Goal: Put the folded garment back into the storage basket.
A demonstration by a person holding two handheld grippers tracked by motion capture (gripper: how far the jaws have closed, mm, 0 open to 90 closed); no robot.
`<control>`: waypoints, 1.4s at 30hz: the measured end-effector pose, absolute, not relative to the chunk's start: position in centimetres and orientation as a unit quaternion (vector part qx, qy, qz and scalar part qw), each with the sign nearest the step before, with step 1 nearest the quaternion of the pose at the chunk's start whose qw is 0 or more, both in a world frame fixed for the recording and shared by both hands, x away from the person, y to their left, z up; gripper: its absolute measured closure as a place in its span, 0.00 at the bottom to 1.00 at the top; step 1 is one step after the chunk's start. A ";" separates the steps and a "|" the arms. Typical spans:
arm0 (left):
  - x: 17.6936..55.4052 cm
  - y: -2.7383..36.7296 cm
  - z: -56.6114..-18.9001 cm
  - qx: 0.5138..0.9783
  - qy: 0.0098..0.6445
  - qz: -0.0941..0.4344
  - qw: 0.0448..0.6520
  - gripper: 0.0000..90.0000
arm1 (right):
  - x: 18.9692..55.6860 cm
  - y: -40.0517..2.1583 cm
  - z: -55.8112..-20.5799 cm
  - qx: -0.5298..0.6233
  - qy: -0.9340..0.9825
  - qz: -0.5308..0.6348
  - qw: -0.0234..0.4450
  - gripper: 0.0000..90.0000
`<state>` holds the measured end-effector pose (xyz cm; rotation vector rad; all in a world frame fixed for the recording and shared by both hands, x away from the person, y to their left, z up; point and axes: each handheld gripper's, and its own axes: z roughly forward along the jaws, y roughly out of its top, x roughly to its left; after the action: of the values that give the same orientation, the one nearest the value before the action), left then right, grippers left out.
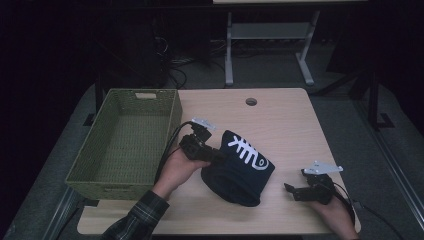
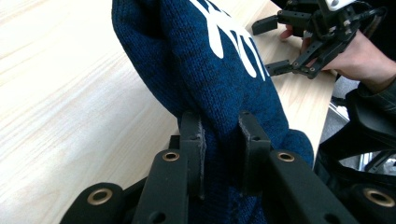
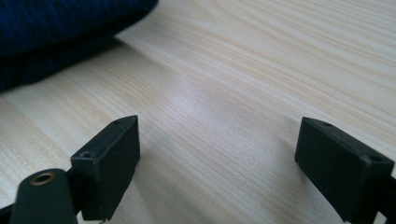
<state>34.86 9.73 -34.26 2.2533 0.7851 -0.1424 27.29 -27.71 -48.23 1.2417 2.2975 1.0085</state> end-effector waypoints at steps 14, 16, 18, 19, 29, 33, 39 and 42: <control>35.5 10.0 -30.7 0.891 0.292 -0.052 0.345 0.85 | 27.3 -27.7 -48.2 0.437 0.808 0.355 0.170 0.15; 35.4 10.1 -30.4 0.890 0.294 -0.050 0.344 0.85 | 27.3 -27.7 -48.2 0.438 0.808 0.355 0.170 0.15; 35.4 10.2 -30.1 0.890 0.294 -0.052 0.343 0.85 | 27.3 -27.7 -48.2 0.438 0.808 0.355 0.170 0.15; 35.4 10.3 -29.9 0.890 0.296 -0.051 0.344 0.85 | 27.3 -27.7 -48.2 0.438 0.808 0.355 0.170 0.15; 35.3 11.2 -27.5 0.890 0.295 -0.042 0.345 0.85 | 27.3 -27.7 -48.2 0.438 0.808 0.355 0.170 0.15; 35.2 11.9 -26.6 0.889 0.300 -0.033 0.343 0.85 | 27.3 -27.7 -48.2 0.438 0.808 0.355 0.170 0.15; 35.1 13.1 -25.3 0.887 0.306 -0.026 0.344 0.85 | 27.3 -27.7 -48.2 0.438 0.808 0.355 0.170 0.15; 35.1 13.6 -24.6 0.888 0.306 -0.020 0.342 0.85 | 27.3 -27.7 -48.2 0.438 0.808 0.355 0.170 0.15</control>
<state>35.08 13.65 -24.65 2.3108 0.7956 -0.0513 27.29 -27.70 -48.23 1.2439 2.2963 1.0092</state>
